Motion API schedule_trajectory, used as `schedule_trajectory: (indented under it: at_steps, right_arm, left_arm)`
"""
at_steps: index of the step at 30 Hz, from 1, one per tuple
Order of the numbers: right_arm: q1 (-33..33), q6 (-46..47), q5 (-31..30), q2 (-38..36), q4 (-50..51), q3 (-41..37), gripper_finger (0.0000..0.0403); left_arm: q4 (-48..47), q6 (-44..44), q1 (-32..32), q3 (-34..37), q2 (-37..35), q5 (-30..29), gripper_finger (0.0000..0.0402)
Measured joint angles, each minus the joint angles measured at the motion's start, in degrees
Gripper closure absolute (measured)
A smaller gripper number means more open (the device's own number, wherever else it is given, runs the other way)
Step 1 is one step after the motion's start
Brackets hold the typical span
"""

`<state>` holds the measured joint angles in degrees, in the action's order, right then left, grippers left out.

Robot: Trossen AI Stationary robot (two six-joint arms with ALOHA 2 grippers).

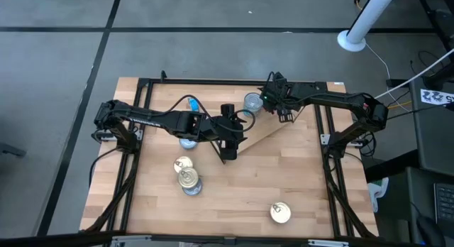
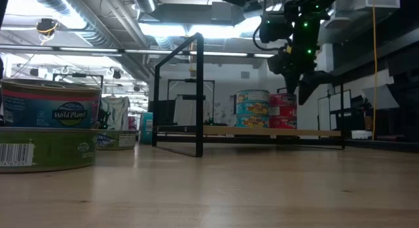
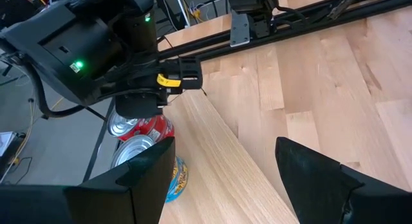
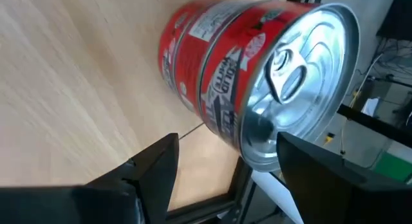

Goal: Stack canned seafood by type on shelf
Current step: Stack the red tuna can on top of the red tuna can on the shelf, then put the middle blue tuna can on the shelf

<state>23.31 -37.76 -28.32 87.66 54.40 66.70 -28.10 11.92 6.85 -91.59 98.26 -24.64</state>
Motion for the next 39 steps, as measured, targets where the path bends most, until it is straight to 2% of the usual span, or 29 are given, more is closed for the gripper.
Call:
schedule_trajectory:
  at_steps: [14,23,28,39]
  right_arm:
    - [-0.04,-0.21,-4.17,0.0,0.0,0.02,0.0141]
    - [-0.09,6.49,-3.8,0.0,8.06,0.05,0.0141]
    - [-0.09,9.73,-1.46,-0.1,10.89,0.04,0.0141]
    - [-0.09,10.86,2.56,-4.37,9.67,0.04,0.0141]
  left_arm:
    - [0.26,0.0,2.32,0.0,-0.24,-0.02,0.0137]
    - [-0.15,-3.82,7.02,0.0,-1.59,-0.04,0.0137]
    - [-4.56,-11.64,9.4,0.0,-2.19,-0.05,0.0137]
    - [-23.92,-36.41,14.92,0.02,-4.37,0.0,0.0137]
